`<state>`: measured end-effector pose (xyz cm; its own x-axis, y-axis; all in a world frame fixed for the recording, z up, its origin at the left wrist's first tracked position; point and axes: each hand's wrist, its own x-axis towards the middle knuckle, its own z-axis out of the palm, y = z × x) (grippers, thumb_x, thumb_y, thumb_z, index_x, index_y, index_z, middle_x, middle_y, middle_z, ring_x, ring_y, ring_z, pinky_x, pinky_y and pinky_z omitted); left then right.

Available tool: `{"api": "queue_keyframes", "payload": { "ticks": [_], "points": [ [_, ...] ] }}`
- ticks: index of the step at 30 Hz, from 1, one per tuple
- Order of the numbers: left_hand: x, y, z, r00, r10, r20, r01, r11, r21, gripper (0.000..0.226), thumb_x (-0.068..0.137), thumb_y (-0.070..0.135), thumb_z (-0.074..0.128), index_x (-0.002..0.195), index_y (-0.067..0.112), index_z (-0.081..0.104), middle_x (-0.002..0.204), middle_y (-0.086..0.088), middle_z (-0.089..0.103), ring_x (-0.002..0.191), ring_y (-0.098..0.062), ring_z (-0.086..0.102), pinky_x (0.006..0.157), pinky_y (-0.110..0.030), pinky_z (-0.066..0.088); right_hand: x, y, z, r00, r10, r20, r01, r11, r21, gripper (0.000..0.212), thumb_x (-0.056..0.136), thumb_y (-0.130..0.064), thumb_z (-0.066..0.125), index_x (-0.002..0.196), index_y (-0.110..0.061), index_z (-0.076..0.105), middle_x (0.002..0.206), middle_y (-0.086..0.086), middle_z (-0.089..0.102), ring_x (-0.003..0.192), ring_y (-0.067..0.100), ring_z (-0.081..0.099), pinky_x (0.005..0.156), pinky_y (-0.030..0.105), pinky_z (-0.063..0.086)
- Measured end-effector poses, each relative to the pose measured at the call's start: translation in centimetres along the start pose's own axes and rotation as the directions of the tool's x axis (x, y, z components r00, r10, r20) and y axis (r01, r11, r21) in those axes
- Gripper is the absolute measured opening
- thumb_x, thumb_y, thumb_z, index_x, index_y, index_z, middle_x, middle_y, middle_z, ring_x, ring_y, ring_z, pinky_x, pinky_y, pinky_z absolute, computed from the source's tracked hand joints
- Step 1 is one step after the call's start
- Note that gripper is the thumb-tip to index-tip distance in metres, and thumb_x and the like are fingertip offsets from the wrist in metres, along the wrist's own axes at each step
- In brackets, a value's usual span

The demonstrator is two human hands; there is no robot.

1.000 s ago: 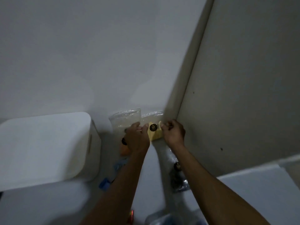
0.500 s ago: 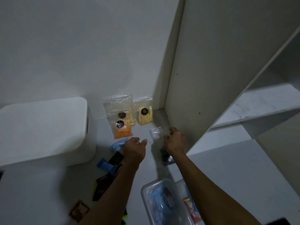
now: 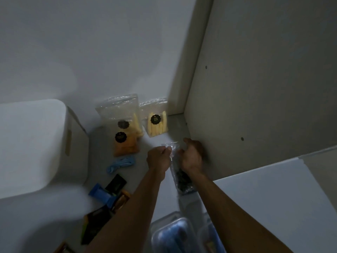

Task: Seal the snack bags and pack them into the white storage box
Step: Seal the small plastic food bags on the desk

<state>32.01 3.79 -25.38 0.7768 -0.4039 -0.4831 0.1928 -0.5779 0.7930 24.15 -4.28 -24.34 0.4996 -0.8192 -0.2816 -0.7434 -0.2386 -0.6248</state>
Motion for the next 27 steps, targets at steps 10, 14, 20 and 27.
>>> {"api": "queue_keyframes", "payload": {
  "ticks": [10, 14, 20, 27],
  "points": [
    [-4.3, 1.3, -7.3, 0.975, 0.22, 0.039, -0.205, 0.95, -0.236, 0.022, 0.093, 0.008, 0.06, 0.074, 0.016, 0.068, 0.072, 0.0, 0.066, 0.072, -0.019, 0.06, 0.07, -0.035, 0.049, -2.5, -3.9, -2.9, 0.996, -0.089, 0.014, 0.084, 0.978, 0.191, 0.051, 0.091, -0.029, 0.068, 0.138, -0.02, 0.05, 0.132, 0.005, 0.05, 0.117, 0.017, 0.053, 0.087, 0.016, 0.042],
    [-7.6, 3.0, -13.1, 0.936, 0.351, -0.009, -0.349, 0.928, -0.128, 0.011, 0.093, 0.017, 0.064, 0.09, 0.02, 0.074, 0.083, -0.001, 0.073, 0.076, -0.015, 0.068, 0.073, -0.034, 0.055, -4.8, -7.2, -4.8, 0.976, -0.216, 0.034, 0.195, 0.931, 0.309, 0.063, 0.086, -0.032, 0.074, 0.141, -0.019, 0.047, 0.129, 0.001, 0.054, 0.115, 0.015, 0.052, 0.099, 0.034, 0.046],
    [-14.4, 6.5, -21.4, 0.927, 0.372, -0.039, -0.367, 0.883, -0.291, 0.01, 0.093, 0.009, 0.062, 0.094, 0.007, 0.072, 0.076, 0.002, 0.074, 0.07, -0.01, 0.07, 0.058, -0.02, 0.054, -9.8, -12.9, -6.7, 0.936, -0.347, 0.055, 0.239, 0.744, 0.624, 0.037, 0.084, -0.007, 0.076, 0.118, -0.009, 0.062, 0.079, -0.001, 0.06, 0.066, 0.001, 0.057, 0.064, 0.017, 0.048],
    [-19.9, 6.9, -28.4, 0.876, 0.448, -0.178, -0.48, 0.846, -0.232, 0.008, 0.09, 0.018, 0.068, 0.094, 0.013, 0.073, 0.084, 0.0, 0.071, 0.07, 0.004, 0.064, 0.07, -0.021, 0.047, -16.9, -17.8, -9.5, 0.868, -0.496, 0.004, 0.393, 0.692, 0.606, 0.006, 0.083, -0.026, 0.078, 0.08, -0.023, 0.074, 0.07, -0.013, 0.068, 0.064, -0.002, 0.061, 0.064, 0.018, 0.049]
  ]
}}
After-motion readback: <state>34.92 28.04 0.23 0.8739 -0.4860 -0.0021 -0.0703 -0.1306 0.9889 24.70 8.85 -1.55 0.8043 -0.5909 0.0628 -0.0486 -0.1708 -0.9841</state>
